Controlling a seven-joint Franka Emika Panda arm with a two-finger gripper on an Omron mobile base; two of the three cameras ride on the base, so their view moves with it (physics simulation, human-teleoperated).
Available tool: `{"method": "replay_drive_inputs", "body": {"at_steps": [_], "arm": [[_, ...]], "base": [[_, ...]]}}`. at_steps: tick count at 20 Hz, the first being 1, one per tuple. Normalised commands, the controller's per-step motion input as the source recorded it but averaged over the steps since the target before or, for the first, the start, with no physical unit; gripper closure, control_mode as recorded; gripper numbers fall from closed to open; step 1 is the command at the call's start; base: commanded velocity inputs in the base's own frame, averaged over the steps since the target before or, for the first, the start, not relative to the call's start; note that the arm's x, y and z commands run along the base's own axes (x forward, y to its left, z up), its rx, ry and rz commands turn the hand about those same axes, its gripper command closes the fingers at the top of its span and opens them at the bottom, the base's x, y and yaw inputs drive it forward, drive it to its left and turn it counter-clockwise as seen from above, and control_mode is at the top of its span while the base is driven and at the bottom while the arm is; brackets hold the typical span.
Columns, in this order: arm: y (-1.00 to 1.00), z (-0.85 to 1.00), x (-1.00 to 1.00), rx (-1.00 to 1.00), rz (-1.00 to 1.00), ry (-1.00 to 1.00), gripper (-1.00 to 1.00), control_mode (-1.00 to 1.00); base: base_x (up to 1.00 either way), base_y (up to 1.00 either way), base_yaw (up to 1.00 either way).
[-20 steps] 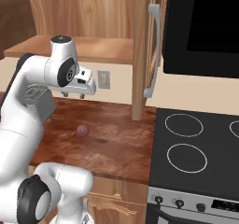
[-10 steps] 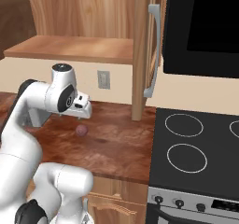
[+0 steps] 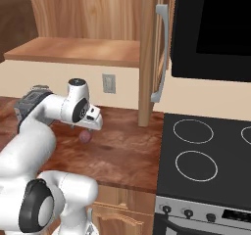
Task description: Pick the onion from the counter and place it in the cabinet. Then close the cabinet.
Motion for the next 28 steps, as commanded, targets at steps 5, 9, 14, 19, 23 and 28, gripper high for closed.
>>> {"method": "replay_drive_inputs", "body": {"at_steps": [5, 9, 14, 19, 23, 28], "arm": [[0.09, -0.35, 0.56, 0.00, 0.00, 0.16, -1.00, -1.00], [0.10, -0.50, 0.39, 0.00, 0.00, 0.07, -1.00, -1.00], [0.28, -0.58, 0.20, -0.06, 0.00, 0.00, -1.00, -1.00], [0.27, -0.30, 0.14, -0.04, 0.00, 0.00, -1.00, -1.00], [0.04, -0.26, 0.15, -0.02, 0.00, 0.00, -1.00, -1.00], [0.00, -0.22, 0.04, -0.01, 0.00, 0.00, -1.00, -1.00]], "base": [[0.00, 0.00, 0.00], [0.00, 0.00, 0.00], [0.00, 0.00, 0.00], [0.00, 0.00, 0.00], [0.00, 0.00, 0.00], [0.00, 0.00, 0.00]]}}
